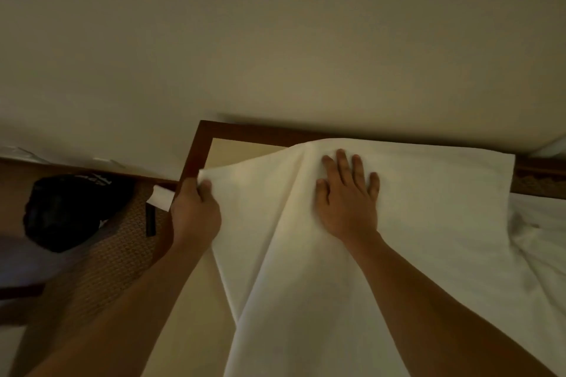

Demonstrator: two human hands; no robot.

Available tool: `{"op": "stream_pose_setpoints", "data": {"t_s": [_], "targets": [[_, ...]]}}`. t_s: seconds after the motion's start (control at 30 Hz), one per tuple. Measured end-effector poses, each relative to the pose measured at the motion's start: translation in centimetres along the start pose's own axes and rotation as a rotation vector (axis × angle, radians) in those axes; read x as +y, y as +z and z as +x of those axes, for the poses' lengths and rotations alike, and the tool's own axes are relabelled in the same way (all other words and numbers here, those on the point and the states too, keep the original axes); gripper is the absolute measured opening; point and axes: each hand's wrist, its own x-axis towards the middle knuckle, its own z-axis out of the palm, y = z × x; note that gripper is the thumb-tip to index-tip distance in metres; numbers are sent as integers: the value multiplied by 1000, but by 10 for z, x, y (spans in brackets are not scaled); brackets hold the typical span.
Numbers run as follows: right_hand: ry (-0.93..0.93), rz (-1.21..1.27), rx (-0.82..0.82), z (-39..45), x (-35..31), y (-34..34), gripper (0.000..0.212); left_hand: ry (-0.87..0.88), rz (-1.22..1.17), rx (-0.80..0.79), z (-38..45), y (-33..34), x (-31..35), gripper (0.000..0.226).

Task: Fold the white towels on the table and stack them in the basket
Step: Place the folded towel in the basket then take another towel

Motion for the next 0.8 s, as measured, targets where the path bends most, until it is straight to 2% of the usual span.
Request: {"op": "stream_pose_setpoints", "data": {"t_s": [0.17,0.3,0.37,0.5,0.63,0.8], "targets": [[20,-25,34,0,-1,2,58,184,183,7,80,-19,18,23],[28,-39,33,0,-1,4,57,349,352,-93,153,-16,27,29],[42,-41,31,1,-2,4,57,364,416,-130,167,-6,25,27],[47,-44,54,2,-4,4,56,295,333,-79,160,0,17,37],[57,-65,53,3,-4,5,56,168,153,-156,114,-21,0,50],[116,-97,17,0,-15,3,57,-46,-78,-297,32,-53,-48,33]]}}
